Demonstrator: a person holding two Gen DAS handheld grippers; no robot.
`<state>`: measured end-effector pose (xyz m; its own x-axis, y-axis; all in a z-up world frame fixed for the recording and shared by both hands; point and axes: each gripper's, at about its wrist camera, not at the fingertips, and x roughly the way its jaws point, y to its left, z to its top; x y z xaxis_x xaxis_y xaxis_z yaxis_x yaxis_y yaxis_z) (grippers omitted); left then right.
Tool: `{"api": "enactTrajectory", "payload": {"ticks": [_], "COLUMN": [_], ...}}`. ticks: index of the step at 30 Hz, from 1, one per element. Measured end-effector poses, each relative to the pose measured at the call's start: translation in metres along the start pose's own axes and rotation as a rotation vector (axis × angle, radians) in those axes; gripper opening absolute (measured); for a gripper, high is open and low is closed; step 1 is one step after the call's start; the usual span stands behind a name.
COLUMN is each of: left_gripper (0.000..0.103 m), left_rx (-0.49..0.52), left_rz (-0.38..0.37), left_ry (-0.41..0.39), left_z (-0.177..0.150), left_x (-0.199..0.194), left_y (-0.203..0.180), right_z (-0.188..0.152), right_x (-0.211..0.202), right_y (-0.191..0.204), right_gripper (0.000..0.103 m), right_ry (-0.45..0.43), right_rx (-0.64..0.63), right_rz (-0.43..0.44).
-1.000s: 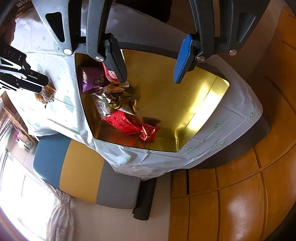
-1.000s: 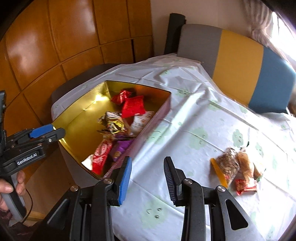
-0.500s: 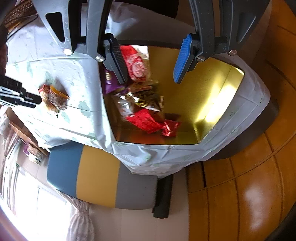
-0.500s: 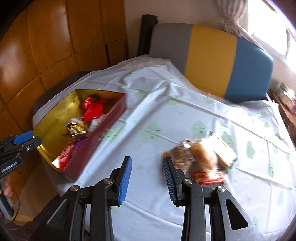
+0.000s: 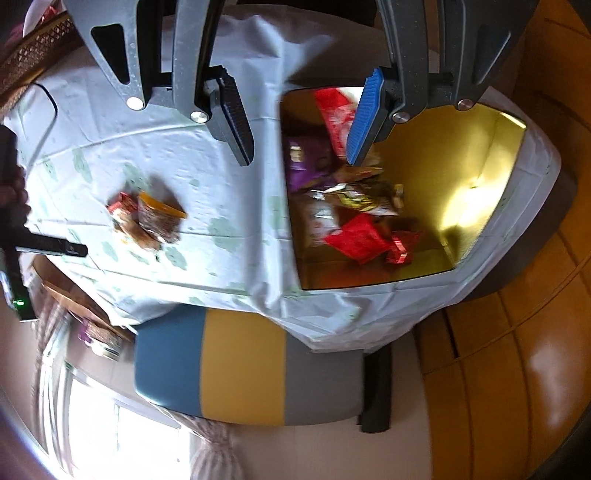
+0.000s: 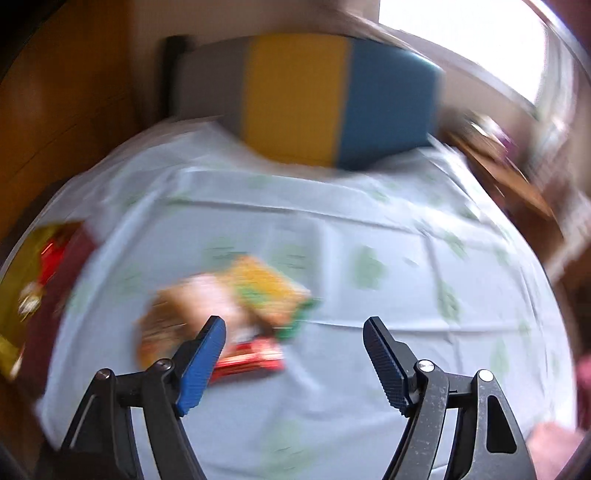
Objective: Organize snacks
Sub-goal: 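Move both tools from the tray back to the remaining snacks, then grasp the clear seed bag with orange base with left tool while right tool reaches the pastry bag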
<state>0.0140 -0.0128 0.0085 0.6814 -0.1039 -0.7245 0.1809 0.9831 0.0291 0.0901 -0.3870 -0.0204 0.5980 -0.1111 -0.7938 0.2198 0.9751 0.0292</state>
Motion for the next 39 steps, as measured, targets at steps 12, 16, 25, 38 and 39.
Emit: {"api": "enactTrajectory", "payload": {"ticks": [12,16,25,38,39], "left_gripper": [0.053,0.053,0.053,0.062,0.062], "left_rx": [0.186,0.209,0.194,0.317,0.347], "left_rz": [-0.147,-0.152,-0.142,-0.195,-0.186], "left_ry": [0.12,0.164,0.198,0.172,0.164], "left_z": [-0.018,-0.019,0.003,0.058,0.061], "left_x": [0.032,0.041,0.066,0.118,0.121], "left_y": [-0.093,-0.11,-0.137,-0.177,-0.181], "right_z": [0.01,0.008,0.006,-0.002,-0.003], "right_x": [0.005,0.01,0.009,0.013,0.014], "right_y": [-0.062,-0.062,-0.06,-0.057,-0.058], "right_gripper": [0.076,0.076,0.076,0.079,0.079], "right_ry": [0.03,0.049,0.08,0.13,0.135], "right_rx": [0.298,0.321,0.387,0.412,0.414], "right_rz": [-0.007,0.024,0.181,0.274,0.266]}}
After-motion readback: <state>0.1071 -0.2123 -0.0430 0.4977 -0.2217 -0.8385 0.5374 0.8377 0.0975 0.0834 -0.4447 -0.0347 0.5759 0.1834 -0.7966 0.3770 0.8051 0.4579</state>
